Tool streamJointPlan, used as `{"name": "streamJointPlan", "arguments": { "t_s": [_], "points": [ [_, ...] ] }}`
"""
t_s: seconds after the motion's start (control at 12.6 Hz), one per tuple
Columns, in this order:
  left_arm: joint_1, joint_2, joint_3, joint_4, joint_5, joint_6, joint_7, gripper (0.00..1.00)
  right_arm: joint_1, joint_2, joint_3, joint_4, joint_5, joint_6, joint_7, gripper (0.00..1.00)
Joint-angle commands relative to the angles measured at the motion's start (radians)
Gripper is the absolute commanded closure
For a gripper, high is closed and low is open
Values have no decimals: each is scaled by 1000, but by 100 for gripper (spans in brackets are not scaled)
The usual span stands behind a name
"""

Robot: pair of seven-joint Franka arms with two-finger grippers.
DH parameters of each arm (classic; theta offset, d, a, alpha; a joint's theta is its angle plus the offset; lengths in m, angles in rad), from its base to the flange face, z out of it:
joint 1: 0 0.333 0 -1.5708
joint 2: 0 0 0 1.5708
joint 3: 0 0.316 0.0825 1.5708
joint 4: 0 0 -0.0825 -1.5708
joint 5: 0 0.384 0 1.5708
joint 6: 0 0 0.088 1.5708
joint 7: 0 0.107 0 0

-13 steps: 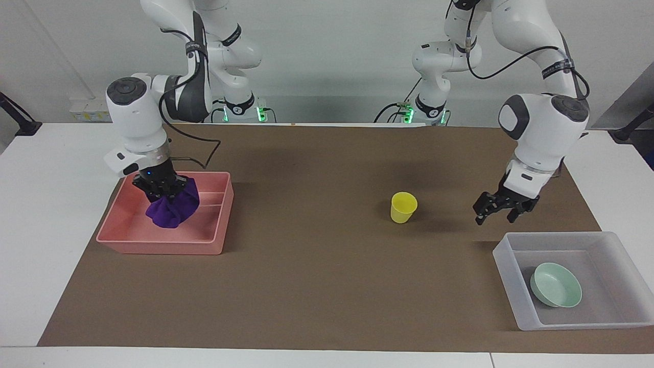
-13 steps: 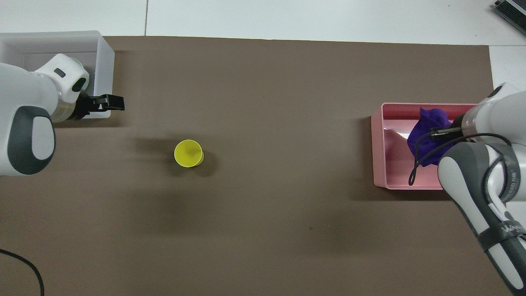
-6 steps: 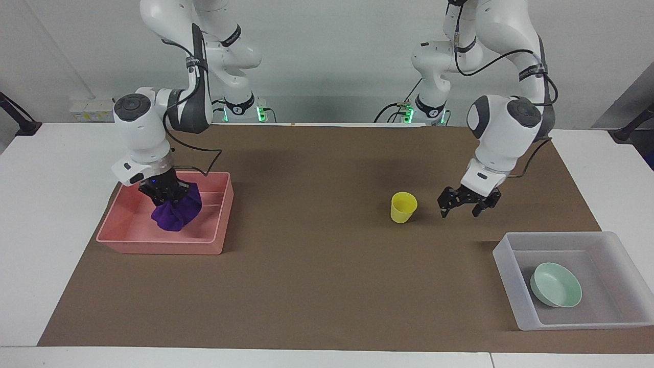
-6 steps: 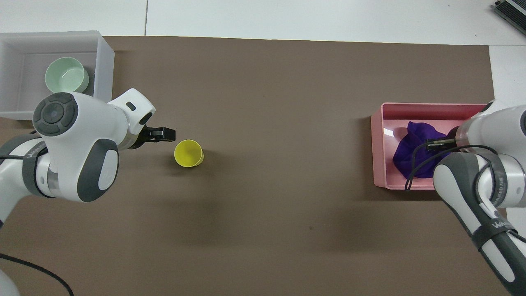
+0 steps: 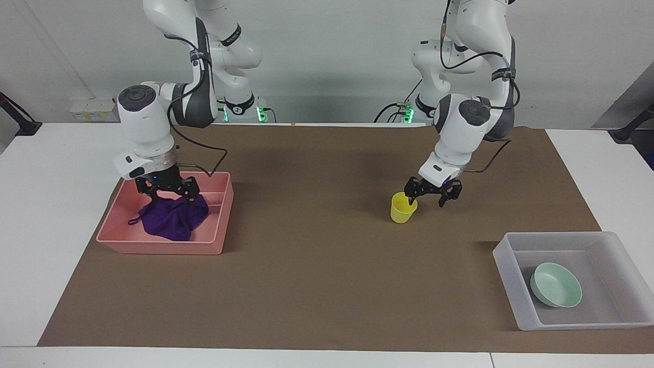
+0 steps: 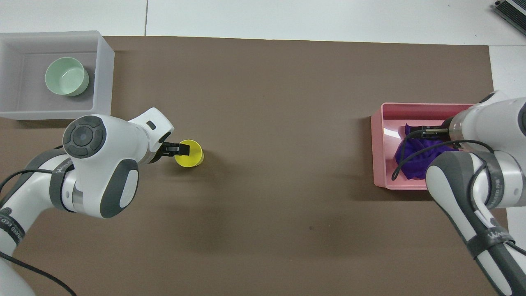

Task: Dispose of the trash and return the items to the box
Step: 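Lift the yellow cup into the green bowl while the right gripper withdraws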

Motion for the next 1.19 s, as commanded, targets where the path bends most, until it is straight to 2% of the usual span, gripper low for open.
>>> {"name": "streamJointPlan", "arguments": {
  "t_s": [0.0,0.08,0.16,0.24,0.4,0.56,0.79,1.03,1.11],
  "points": [
    [-35,-4,14,-41,5,59,-21,53,11,-33,2,43,72,-78,63,0],
    [-42,-1,14,-39,5,67,-36,82,9,-37,2,84,110,-133,63,0],
    [-54,2,14,-38,5,87,-49,97,5,-39,2,130,112,-191,49,0],
    [-68,3,16,-39,5,91,-70,100,3,-43,2,166,112,-237,49,0],
    [-60,-1,17,-35,5,82,-75,100,5,-62,2,239,112,-346,49,0],
    [-40,-4,22,11,7,73,-66,100,-3,-94,-2,299,115,-451,46,0],
    [82,-5,22,118,8,-25,-63,100,-3,-168,-11,312,114,-557,38,0],
    [219,45,21,236,24,-45,21,100,-12,-125,-14,453,115,-661,-3,0],
    [265,71,21,292,25,-50,43,100,-17,-123,-14,450,123,-661,-3,0]
  ]
}}
